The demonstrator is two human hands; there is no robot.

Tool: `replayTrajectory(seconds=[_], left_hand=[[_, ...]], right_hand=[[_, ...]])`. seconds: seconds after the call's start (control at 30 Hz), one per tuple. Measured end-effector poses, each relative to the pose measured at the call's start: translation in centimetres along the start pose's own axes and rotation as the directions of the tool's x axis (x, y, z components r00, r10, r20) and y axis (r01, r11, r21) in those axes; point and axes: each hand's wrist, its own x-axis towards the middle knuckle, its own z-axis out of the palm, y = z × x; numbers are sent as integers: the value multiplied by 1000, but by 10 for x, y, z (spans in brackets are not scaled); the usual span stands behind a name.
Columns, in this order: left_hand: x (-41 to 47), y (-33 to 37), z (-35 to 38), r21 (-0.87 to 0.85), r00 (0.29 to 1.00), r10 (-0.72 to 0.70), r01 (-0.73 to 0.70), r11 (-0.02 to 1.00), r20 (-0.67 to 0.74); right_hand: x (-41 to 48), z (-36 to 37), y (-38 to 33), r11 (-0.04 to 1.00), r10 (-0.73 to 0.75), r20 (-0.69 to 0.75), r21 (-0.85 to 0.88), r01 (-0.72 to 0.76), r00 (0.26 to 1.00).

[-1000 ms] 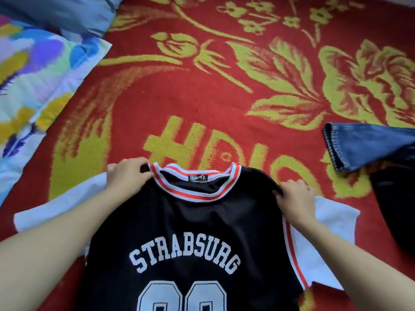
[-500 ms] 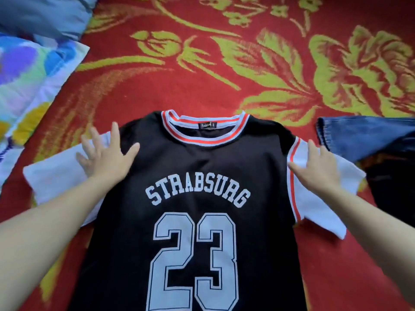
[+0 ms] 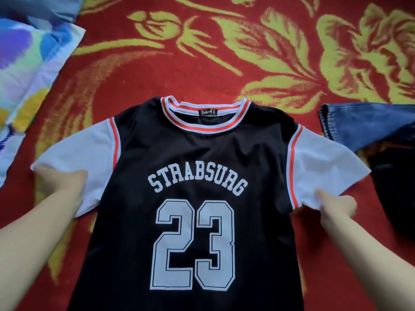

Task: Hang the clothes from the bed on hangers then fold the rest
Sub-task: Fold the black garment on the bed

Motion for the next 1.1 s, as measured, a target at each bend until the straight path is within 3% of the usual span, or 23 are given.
replayTrajectory(seconds=[0.07,0.17,0.2,0.27,0.33,0.4,0.47,0.5,0.57,0.63,0.7,0.73,0.8,0.83,0.9,0.97,1.1], left_hand=[[-3,5,-2,-105,994,-111,110,988,4],[3,15,-20,-97,988,-151,153,984,20],[3,21,-28,-75,996,-90,90,993,4],[-6,38,-46,34,984,163,-161,986,-69],[-30,65,-60,83,898,418,-411,908,-137],[-64,90,-62,6,782,608,-613,790,-140],[-108,96,-54,-129,629,777,-773,622,-19],[-129,92,-48,-214,557,821,-793,570,122],[-155,75,-36,-344,455,763,-700,625,459],[-157,52,-22,-311,431,662,-638,704,614],[-142,27,-11,-77,472,615,-751,656,631],[-135,14,-6,89,460,601,-835,543,653],[-127,-13,4,296,400,541,-916,271,740],[-126,-25,8,336,385,498,-923,188,777],[-120,-42,12,397,419,425,-906,144,802],[-110,-50,14,460,472,387,-879,129,792],[-98,-46,10,503,487,356,-863,55,797]], right_hand=[[-5,2,-3,975,84,46,204,-92,995],[-11,-7,-15,953,74,44,292,-84,996],[-16,-13,-23,959,33,14,280,-36,999],[-29,-24,-45,985,-125,-81,110,134,989],[-54,-30,-70,944,-328,-139,-93,318,934],[-86,-26,-86,833,-552,-148,-150,533,821],[-124,-14,-87,652,-752,-13,-159,741,659],[-141,-6,-82,565,-805,136,-124,816,578],[-161,6,-63,450,-763,506,-34,893,403],[-161,13,-41,376,-651,702,-30,926,287],[-149,13,-26,366,-606,727,-103,925,321],[-141,13,-18,325,-596,728,-166,931,338],[-129,14,-1,103,-564,768,-300,948,304],[-124,15,7,-3,-530,802,-325,946,274],[-119,16,22,-114,-437,864,-328,938,249],[-112,16,32,-163,-345,898,-345,924,274],[-104,14,34,-203,-334,899,-362,910,283]])
